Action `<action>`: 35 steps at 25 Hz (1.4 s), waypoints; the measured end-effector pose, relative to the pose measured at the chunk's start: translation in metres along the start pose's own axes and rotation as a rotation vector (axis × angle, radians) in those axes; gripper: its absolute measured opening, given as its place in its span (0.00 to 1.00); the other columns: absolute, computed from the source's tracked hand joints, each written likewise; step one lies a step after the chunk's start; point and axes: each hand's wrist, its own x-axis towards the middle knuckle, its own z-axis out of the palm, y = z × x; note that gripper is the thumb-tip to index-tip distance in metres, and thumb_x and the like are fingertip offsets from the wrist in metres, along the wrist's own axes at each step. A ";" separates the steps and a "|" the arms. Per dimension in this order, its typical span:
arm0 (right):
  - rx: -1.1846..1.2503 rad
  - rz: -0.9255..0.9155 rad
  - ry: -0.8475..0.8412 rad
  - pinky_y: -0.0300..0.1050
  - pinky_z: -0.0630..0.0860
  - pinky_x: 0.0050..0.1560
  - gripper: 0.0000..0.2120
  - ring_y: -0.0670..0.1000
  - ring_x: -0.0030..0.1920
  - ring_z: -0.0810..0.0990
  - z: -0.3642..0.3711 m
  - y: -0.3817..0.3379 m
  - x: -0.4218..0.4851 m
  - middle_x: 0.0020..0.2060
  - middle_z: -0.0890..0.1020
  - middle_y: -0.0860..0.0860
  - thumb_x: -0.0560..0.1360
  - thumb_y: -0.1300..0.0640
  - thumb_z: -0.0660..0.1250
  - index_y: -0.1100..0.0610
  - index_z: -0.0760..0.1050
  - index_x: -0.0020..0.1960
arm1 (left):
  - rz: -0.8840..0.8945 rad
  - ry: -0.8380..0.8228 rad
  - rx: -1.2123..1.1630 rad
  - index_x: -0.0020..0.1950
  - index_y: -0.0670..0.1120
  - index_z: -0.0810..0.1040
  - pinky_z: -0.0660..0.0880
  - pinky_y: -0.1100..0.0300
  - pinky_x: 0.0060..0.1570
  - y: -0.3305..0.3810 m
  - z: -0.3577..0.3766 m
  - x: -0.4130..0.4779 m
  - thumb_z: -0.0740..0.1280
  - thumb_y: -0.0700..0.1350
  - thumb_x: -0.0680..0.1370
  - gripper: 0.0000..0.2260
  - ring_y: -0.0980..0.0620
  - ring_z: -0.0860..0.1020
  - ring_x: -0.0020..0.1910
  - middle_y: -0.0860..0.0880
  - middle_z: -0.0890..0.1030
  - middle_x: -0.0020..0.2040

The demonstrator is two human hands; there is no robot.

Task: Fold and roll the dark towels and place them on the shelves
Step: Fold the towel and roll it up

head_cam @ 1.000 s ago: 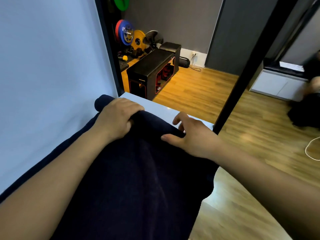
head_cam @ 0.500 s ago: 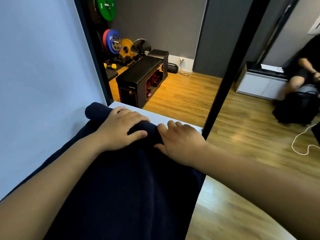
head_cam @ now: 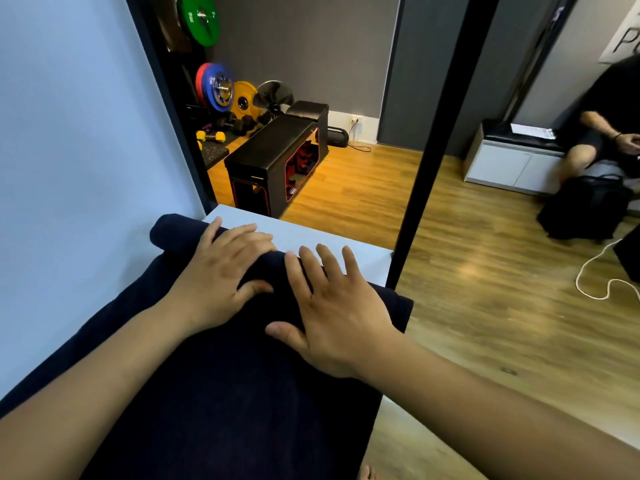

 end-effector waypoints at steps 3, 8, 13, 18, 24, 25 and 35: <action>0.061 -0.034 -0.024 0.62 0.38 0.76 0.42 0.62 0.78 0.39 -0.001 -0.015 -0.017 0.79 0.41 0.60 0.77 0.29 0.39 0.57 0.36 0.79 | 0.001 -0.020 -0.015 0.75 0.53 0.63 0.47 0.36 0.75 0.002 -0.005 -0.014 0.52 0.63 0.79 0.26 0.52 0.57 0.78 0.54 0.66 0.75; 0.178 -0.089 -0.065 0.60 0.28 0.73 0.41 0.58 0.72 0.21 -0.008 -0.042 -0.038 0.75 0.28 0.58 0.77 0.29 0.39 0.54 0.35 0.79 | -0.024 -0.009 -0.070 0.77 0.52 0.60 0.47 0.36 0.75 0.006 -0.013 -0.039 0.52 0.55 0.81 0.25 0.52 0.58 0.77 0.53 0.66 0.75; 0.284 -0.040 0.036 0.55 0.46 0.77 0.32 0.59 0.78 0.47 -0.021 -0.038 -0.034 0.80 0.50 0.55 0.82 0.40 0.52 0.51 0.47 0.80 | 0.007 0.102 0.068 0.65 0.48 0.72 0.59 0.38 0.71 0.013 -0.019 -0.039 0.59 0.49 0.74 0.20 0.45 0.72 0.61 0.48 0.76 0.59; 0.059 0.053 -0.100 0.50 0.69 0.43 0.32 0.58 0.56 0.76 -0.027 0.011 -0.013 0.58 0.74 0.54 0.77 0.33 0.55 0.52 0.56 0.73 | -0.001 0.038 0.023 0.60 0.50 0.70 0.70 0.44 0.60 0.012 -0.022 -0.018 0.62 0.49 0.73 0.16 0.45 0.73 0.53 0.49 0.76 0.56; -0.039 0.020 -0.062 0.49 0.67 0.41 0.31 0.58 0.58 0.76 -0.018 0.035 0.028 0.60 0.75 0.56 0.79 0.33 0.52 0.55 0.59 0.71 | -0.082 -0.063 0.092 0.63 0.48 0.68 0.52 0.38 0.74 -0.003 -0.013 0.024 0.69 0.41 0.74 0.19 0.46 0.70 0.66 0.49 0.73 0.63; -0.067 0.012 -0.059 0.50 0.70 0.41 0.31 0.58 0.60 0.75 -0.017 0.041 0.037 0.61 0.75 0.56 0.79 0.33 0.52 0.55 0.59 0.71 | -0.116 -0.091 0.085 0.64 0.48 0.67 0.47 0.37 0.75 -0.006 -0.012 0.032 0.68 0.41 0.75 0.20 0.47 0.67 0.70 0.49 0.72 0.65; 0.146 -0.083 -0.115 0.52 0.68 0.67 0.33 0.55 0.73 0.63 -0.014 0.065 0.048 0.75 0.65 0.53 0.81 0.36 0.49 0.52 0.49 0.79 | -0.061 0.051 0.185 0.75 0.47 0.62 0.51 0.35 0.74 -0.008 0.006 0.019 0.68 0.41 0.76 0.29 0.45 0.65 0.74 0.47 0.71 0.73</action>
